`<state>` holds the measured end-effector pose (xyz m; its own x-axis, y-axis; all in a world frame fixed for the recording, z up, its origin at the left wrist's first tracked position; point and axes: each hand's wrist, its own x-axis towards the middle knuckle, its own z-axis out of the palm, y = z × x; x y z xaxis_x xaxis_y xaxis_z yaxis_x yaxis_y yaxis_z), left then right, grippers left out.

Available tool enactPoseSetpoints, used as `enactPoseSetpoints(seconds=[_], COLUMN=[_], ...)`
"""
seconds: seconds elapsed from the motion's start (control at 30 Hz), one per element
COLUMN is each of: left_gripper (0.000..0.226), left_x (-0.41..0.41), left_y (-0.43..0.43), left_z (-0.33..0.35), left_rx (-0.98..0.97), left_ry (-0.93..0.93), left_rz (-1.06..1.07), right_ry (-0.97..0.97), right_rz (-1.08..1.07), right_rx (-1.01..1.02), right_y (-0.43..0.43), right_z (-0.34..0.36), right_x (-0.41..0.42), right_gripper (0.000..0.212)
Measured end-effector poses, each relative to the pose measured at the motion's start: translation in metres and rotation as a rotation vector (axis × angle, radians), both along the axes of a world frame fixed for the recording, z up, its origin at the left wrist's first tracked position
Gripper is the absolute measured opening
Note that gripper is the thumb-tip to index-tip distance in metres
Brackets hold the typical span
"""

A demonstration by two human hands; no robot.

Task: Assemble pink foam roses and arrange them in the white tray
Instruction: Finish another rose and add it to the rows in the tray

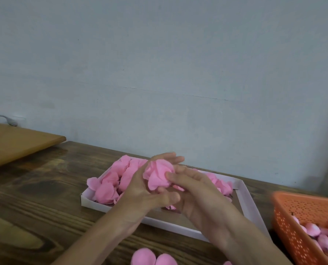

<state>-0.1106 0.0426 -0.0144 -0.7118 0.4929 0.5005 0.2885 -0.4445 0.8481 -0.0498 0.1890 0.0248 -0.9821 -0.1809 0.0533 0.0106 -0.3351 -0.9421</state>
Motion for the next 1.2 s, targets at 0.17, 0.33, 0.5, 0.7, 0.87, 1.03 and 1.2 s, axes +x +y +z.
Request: enactPoseSetpoints(seconds=[0.17, 0.33, 0.5, 0.7, 0.87, 1.03, 1.2], left_gripper=[0.025, 0.027, 0.037, 0.054, 0.075, 0.071, 0.06], left_x=[0.005, 0.005, 0.005, 0.008, 0.008, 0.0, 0.0], left_y=[0.004, 0.004, 0.004, 0.003, 0.002, 0.003, 0.004], left_z=[-0.003, -0.001, 0.002, 0.005, 0.007, 0.004, -0.006], left_rx=[0.054, -0.001, 0.103, 0.126, 0.168, 0.218, 0.169], left_ry=[-0.01, -0.048, -0.21, -0.383, -0.514, -0.47, -0.434], left_rz=[0.055, 0.216, 0.37, 0.223, 0.069, 0.154, 0.147], right_ry=[-0.121, -0.087, -0.083, -0.029, -0.114, -0.061, 0.058], right_rz=[0.102, 0.018, -0.019, -0.058, -0.079, -0.151, -0.293], right_rx=[-0.168, -0.052, -0.125, 0.021, 0.057, 0.185, 0.217], right_y=[-0.009, -0.014, -0.026, -0.034, -0.036, -0.044, -0.046], right_z=[-0.006, -0.013, -0.015, -0.022, -0.017, -0.024, -0.036], right_x=[0.0, -0.001, -0.001, -0.003, -0.003, -0.001, 0.002], right_gripper=[0.031, 0.025, 0.023, 0.014, 0.025, 0.021, 0.022])
